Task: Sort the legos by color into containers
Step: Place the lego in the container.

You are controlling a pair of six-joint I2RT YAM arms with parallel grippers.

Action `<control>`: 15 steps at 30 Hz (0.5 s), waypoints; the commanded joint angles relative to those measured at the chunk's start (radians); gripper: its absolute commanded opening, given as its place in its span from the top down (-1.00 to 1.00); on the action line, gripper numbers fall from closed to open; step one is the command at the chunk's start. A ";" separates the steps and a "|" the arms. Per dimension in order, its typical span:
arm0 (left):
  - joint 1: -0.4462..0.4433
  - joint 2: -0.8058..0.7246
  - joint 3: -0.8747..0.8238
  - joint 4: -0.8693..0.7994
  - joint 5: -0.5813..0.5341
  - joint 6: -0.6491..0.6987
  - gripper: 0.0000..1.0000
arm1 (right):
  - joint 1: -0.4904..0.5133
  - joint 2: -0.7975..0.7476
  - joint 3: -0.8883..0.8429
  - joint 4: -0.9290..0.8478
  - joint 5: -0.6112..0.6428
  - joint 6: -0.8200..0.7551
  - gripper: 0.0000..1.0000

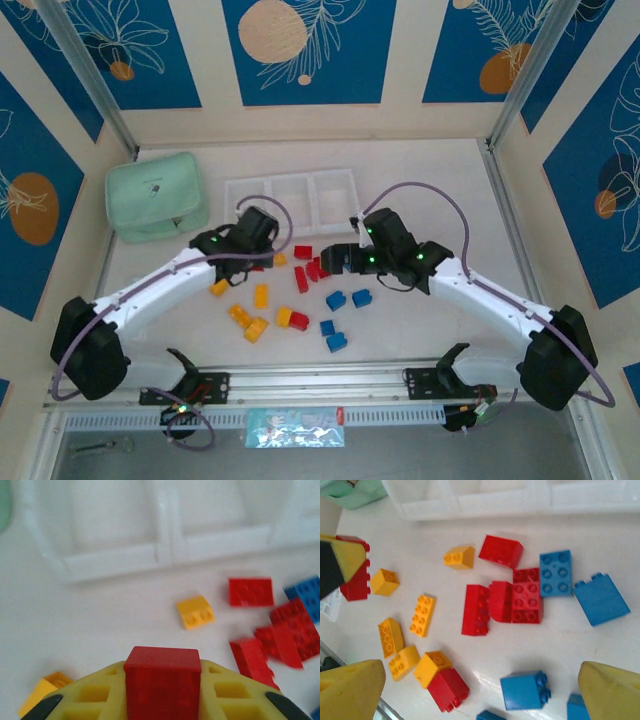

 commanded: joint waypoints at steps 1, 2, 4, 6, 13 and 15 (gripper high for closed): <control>0.100 0.015 0.048 0.066 0.024 0.061 0.46 | 0.001 0.042 0.044 0.036 -0.025 -0.026 -0.98; 0.131 0.034 0.066 0.079 0.021 0.063 0.46 | 0.000 0.057 0.054 0.043 -0.023 -0.030 -0.98; 0.179 0.084 0.110 0.105 0.029 0.066 0.48 | 0.000 0.082 0.076 0.049 -0.020 -0.037 -0.98; 0.213 0.141 0.153 0.139 0.042 0.068 0.49 | -0.002 0.102 0.099 0.045 -0.018 -0.037 -0.98; 0.287 0.365 0.285 0.219 0.058 0.069 0.52 | -0.021 0.133 0.116 0.053 -0.013 -0.038 -0.98; 0.296 0.409 0.293 0.259 0.062 0.085 0.50 | -0.031 0.133 0.112 0.054 -0.021 -0.036 -0.98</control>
